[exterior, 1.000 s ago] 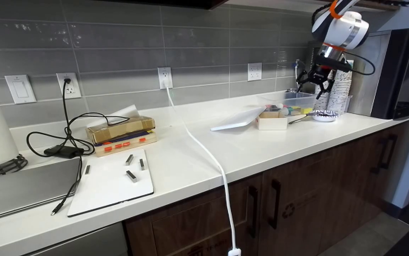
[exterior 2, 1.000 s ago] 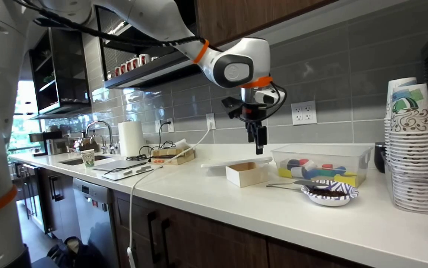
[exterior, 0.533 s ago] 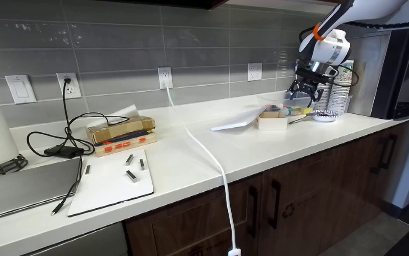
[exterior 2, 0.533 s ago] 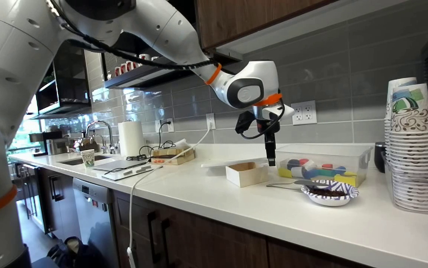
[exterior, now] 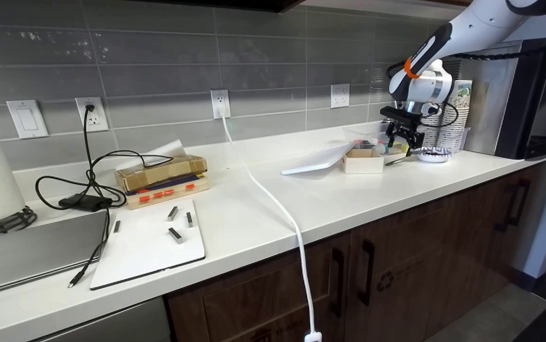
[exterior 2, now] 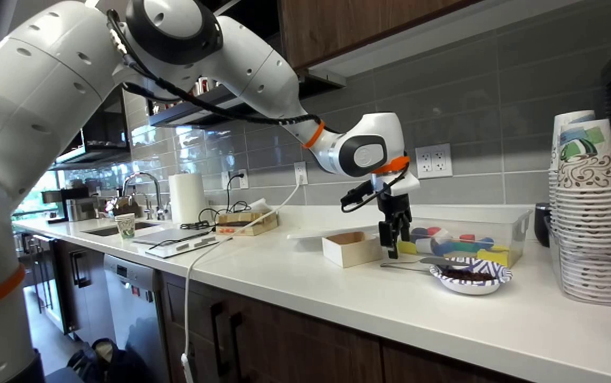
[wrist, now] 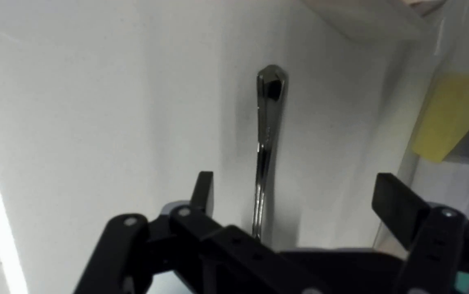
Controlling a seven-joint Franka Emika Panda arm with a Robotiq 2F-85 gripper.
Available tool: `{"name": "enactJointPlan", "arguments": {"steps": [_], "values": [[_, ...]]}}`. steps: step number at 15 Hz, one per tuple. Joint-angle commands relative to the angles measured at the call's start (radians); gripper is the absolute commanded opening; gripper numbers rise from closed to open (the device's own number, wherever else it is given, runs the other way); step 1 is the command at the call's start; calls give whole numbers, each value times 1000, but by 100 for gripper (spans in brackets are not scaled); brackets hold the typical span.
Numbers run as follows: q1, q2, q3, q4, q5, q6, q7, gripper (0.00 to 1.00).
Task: Stir in the bowl
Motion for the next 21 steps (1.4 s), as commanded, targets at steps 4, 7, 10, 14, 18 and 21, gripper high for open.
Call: {"name": "enactJointPlan", "arguments": {"steps": [4,7,10,14,18,21], "values": [[-6,90,16,126,-47,-124,190,100],[-12,101,23,149,-48,-171,217,100],[-14,112,17,164,-62,-196,242,66],[-26,135,15,183,-73,-196,264,35],[-35,140,18,188,-76,-202,264,5],[-37,131,19,183,-76,-210,260,1]]}}
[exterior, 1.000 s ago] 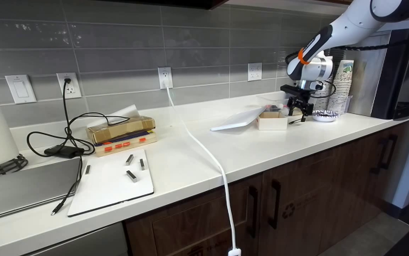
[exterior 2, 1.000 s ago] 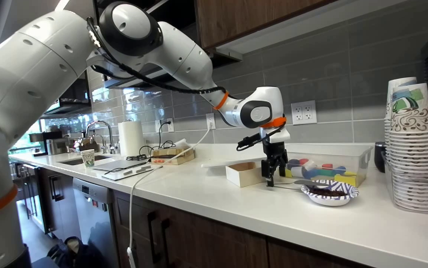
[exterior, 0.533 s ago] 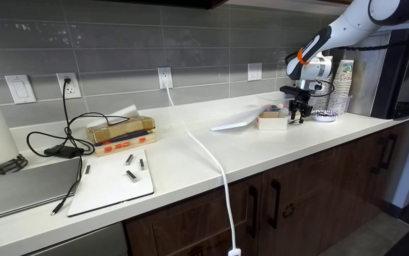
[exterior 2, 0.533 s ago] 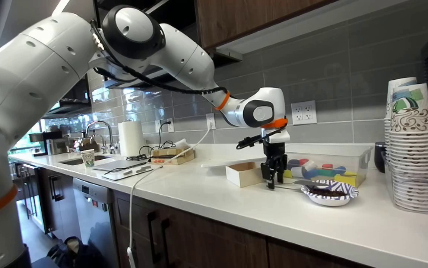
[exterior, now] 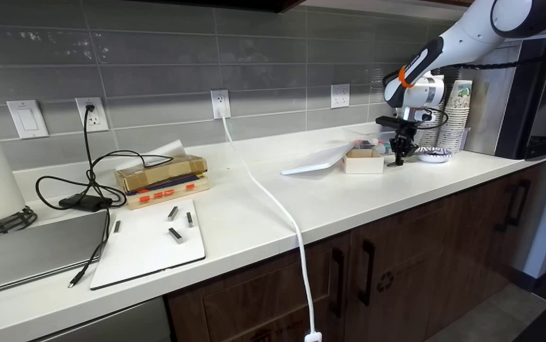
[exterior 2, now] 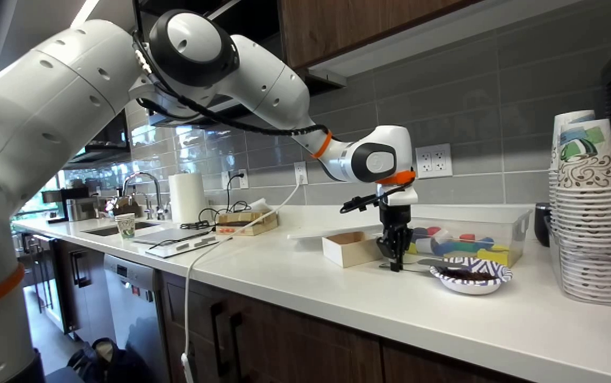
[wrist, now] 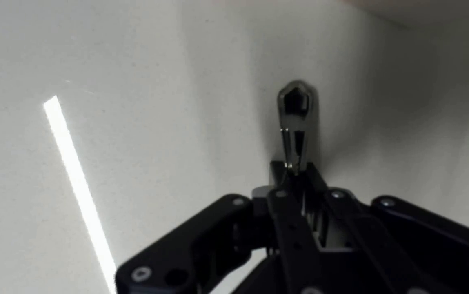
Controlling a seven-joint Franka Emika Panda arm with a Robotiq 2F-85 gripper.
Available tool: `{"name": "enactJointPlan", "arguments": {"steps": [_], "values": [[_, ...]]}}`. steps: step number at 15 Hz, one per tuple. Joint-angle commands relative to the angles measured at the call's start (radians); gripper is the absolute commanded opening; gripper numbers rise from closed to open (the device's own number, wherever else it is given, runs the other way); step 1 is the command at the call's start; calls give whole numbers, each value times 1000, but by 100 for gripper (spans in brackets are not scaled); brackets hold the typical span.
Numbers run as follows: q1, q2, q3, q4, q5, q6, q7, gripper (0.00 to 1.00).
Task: Stir in the bowl
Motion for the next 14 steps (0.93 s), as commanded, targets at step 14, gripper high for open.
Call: {"name": "enactJointPlan", "arguments": {"steps": [14], "values": [[-150,-234,88,-155,166,68,-229,3]]}}
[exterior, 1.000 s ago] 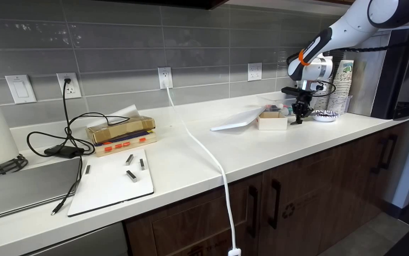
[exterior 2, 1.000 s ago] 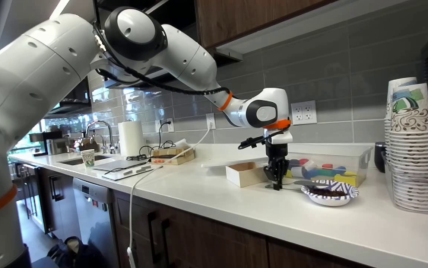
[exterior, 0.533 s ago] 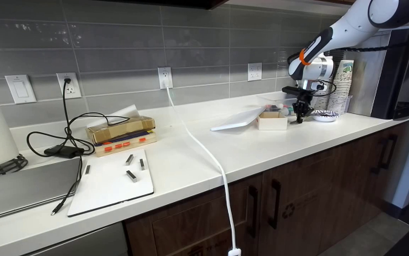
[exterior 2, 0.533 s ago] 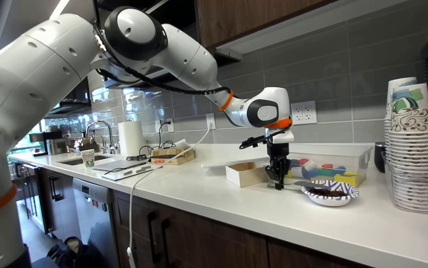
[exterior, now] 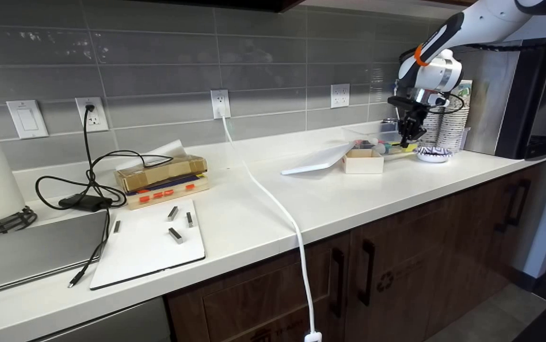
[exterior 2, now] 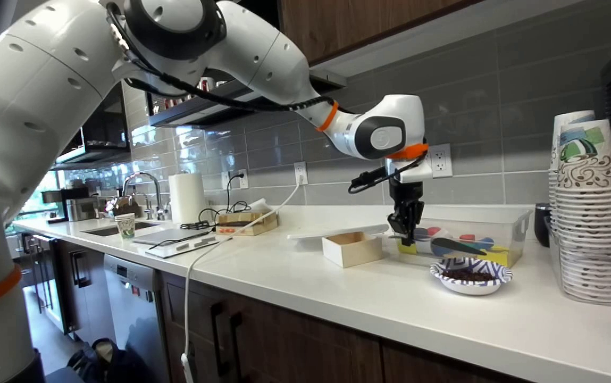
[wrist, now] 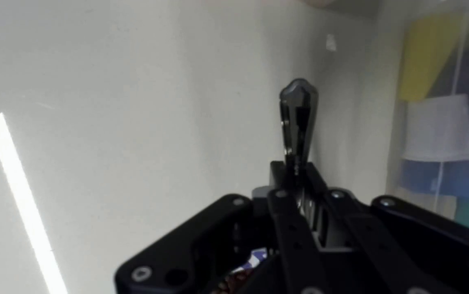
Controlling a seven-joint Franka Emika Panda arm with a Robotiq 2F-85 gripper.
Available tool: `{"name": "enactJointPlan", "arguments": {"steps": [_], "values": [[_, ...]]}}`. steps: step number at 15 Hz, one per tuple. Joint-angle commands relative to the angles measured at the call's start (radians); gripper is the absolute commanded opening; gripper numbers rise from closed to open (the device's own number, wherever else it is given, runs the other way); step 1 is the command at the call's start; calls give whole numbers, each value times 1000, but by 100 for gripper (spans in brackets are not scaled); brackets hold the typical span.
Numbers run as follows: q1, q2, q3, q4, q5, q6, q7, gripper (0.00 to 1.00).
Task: Stir in the bowl
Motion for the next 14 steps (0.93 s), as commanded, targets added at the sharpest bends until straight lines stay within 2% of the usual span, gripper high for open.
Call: {"name": "enactJointPlan", "arguments": {"steps": [1,5,7,10,14], "values": [[-81,-123,55,-108,121,15,-146,3],[-164,-168,86,-133,292,-56,-321,3],[-188,-177,80,-136,377,-115,-396,3],[-207,-168,53,-117,464,-236,-460,3],[-219,-112,19,-67,523,-370,-499,3]]}}
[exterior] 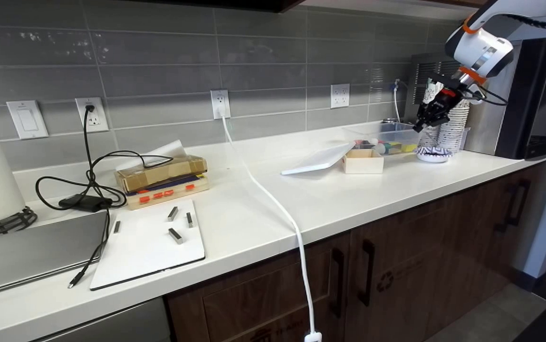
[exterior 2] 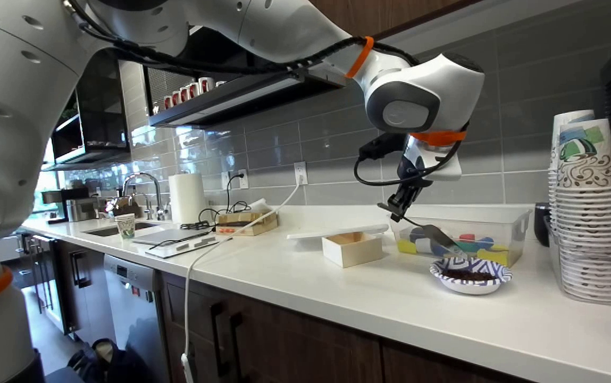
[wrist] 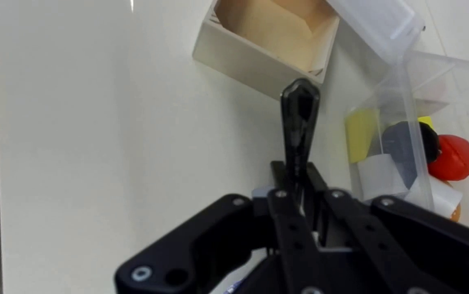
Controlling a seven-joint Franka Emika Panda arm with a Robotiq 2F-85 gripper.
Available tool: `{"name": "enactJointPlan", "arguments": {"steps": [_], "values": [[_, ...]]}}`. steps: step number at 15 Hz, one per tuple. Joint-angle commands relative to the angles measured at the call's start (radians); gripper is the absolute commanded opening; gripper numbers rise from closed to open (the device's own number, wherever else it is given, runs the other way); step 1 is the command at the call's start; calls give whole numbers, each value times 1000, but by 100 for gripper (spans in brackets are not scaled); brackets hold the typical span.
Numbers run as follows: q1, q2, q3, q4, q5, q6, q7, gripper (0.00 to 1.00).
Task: Stir in the bowl
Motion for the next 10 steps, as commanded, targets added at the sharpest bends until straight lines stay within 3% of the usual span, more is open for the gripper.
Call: {"name": "enactJointPlan", "arguments": {"steps": [1,10], "values": [[-8,45,-28,46,69,-103,-44,3],[-20,143,-58,146,126,-209,-46,3]]}}
